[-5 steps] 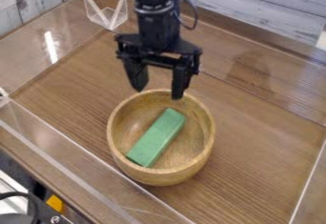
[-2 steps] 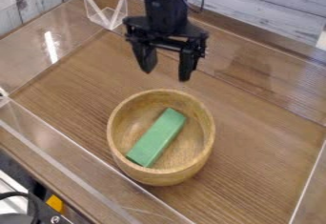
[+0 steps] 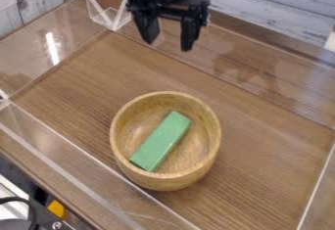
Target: Put the green block in the brown bowl
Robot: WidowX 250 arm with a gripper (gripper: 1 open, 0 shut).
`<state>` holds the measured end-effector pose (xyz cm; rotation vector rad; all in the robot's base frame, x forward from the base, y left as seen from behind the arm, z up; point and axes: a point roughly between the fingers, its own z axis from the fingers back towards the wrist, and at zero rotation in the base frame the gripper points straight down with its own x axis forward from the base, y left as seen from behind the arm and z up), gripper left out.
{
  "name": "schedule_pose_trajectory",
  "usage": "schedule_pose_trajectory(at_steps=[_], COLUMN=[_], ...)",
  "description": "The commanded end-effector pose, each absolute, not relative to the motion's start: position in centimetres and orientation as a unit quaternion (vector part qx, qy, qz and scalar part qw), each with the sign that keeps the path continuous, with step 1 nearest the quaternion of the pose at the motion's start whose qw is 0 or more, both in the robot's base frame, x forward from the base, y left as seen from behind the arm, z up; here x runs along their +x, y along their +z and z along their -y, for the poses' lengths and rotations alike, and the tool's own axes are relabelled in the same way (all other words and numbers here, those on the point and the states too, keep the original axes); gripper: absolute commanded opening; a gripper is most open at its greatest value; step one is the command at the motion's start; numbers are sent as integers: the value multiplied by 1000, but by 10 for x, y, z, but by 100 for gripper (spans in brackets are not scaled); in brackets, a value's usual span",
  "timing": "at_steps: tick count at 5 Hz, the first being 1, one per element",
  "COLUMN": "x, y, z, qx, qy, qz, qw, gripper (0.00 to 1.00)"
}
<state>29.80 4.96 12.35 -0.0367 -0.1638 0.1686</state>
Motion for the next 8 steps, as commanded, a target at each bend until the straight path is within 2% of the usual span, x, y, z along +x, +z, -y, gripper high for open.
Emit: schedule_pose_trajectory(at_steps=[1, 3, 5, 7, 8], x=[321, 333, 358, 374, 375], y=[142, 132, 132, 140, 130], z=[-57, -67, -79, -75, -76], qx=[-13, -12, -2, 5, 13], qy=[86, 82, 147, 159, 174], qz=[123, 135, 137, 131, 129], qw=[989, 987, 979, 979, 976], gripper=[100, 100, 100, 100, 0])
